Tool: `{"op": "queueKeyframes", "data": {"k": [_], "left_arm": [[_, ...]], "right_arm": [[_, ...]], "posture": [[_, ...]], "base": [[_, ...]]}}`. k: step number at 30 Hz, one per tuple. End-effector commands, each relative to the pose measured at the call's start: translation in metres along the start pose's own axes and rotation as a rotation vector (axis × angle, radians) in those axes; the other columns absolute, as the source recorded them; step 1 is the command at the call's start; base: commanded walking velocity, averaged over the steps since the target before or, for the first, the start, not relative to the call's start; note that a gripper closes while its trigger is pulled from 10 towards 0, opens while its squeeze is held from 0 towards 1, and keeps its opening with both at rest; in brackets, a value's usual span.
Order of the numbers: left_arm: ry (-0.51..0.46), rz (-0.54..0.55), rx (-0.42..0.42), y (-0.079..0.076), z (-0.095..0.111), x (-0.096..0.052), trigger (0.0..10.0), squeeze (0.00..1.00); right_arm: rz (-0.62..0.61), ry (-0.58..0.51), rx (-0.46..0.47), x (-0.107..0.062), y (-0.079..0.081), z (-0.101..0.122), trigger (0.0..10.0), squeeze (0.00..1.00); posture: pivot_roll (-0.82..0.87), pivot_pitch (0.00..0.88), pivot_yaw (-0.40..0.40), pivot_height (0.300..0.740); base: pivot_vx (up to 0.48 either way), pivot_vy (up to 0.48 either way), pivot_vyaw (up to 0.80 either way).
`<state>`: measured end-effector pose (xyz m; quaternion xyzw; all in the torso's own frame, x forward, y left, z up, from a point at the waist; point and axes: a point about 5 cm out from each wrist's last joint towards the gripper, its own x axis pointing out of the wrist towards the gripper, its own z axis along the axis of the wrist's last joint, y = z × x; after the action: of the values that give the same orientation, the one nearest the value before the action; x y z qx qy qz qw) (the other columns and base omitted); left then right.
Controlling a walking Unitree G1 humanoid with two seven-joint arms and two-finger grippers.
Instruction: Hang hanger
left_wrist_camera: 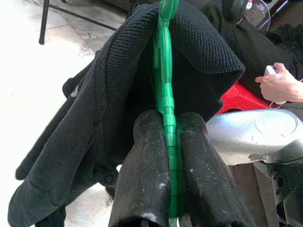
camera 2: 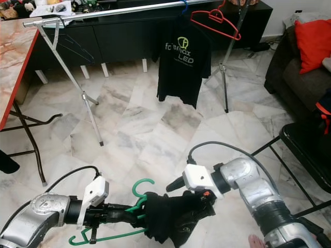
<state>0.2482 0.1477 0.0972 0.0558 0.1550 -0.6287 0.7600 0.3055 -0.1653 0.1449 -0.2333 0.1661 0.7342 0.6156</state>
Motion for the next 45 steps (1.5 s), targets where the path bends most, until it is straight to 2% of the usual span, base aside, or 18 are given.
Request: {"op": "queueKeyframes", "data": {"k": [1, 8, 12, 21, 24, 25, 37, 45], "left_arm": [[-0.017, -0.024, 0.015, 0.0, 0.007, -0.002, 10.0, 0.0], [-0.023, -0.039, 0.024, 0.0, 0.012, -0.001, 10.0, 0.0], [-0.032, -0.056, 0.035, -0.002, 0.016, 0.0, 10.0, 0.0], [-0.05, -0.065, 0.054, -0.002, 0.021, 0.005, 10.0, 0.0], [-0.051, -0.067, 0.059, -0.002, 0.022, 0.006, 10.0, 0.0], [-0.053, -0.067, 0.06, -0.002, 0.023, 0.007, 10.0, 0.0], [-0.061, -0.074, 0.072, -0.001, 0.026, 0.012, 10.0, 0.0], [-0.072, -0.081, 0.092, 0.002, 0.033, 0.015, 10.0, 0.0]], "right_arm": [[0.005, -0.007, -0.019, -0.003, 0.0, 0.003, 10.0, 0.0], [0.04, 0.062, 0.005, 0.012, 0.005, -0.017, 10.0, 0.0], [-0.011, 0.082, 0.005, 0.021, 0.0, -0.022, 10.0, 0.0], [-0.106, 0.008, 0.032, 0.03, -0.012, -0.019, 10.0, 0.0], [-0.099, -0.014, 0.051, 0.031, -0.013, -0.02, 10.0, 0.0], [-0.089, -0.029, 0.065, 0.031, -0.013, -0.019, 0.0, 0.0], [-0.027, 0.0, 0.118, 0.031, -0.007, -0.03, 0.0, 0.0], [0.012, -0.019, 0.159, 0.034, -0.002, -0.034, 0.0, 0.0]], "posture": [[-0.02, 0.214, 0.026, 0.721], [-0.01, 0.202, 0.022, 0.721], [0.0, 0.195, 0.018, 0.721], [0.0, 0.168, 0.002, 0.721], [0.0, 0.167, 0.001, 0.721], [0.0, 0.169, -0.003, 0.721], [0.0, 0.174, -0.009, 0.721], [0.01, 0.178, -0.013, 0.721]], "base": [[0.0, 0.0, 0.0], [0.0, 0.0, 0.0], [0.0, 0.0, 0.0], [0.0, 0.0, 0.0], [0.0, 0.0, 0.0], [0.0, 0.0, 0.0], [0.0, 0.0, 0.0], [0.0, 0.0, 0.0]]}}
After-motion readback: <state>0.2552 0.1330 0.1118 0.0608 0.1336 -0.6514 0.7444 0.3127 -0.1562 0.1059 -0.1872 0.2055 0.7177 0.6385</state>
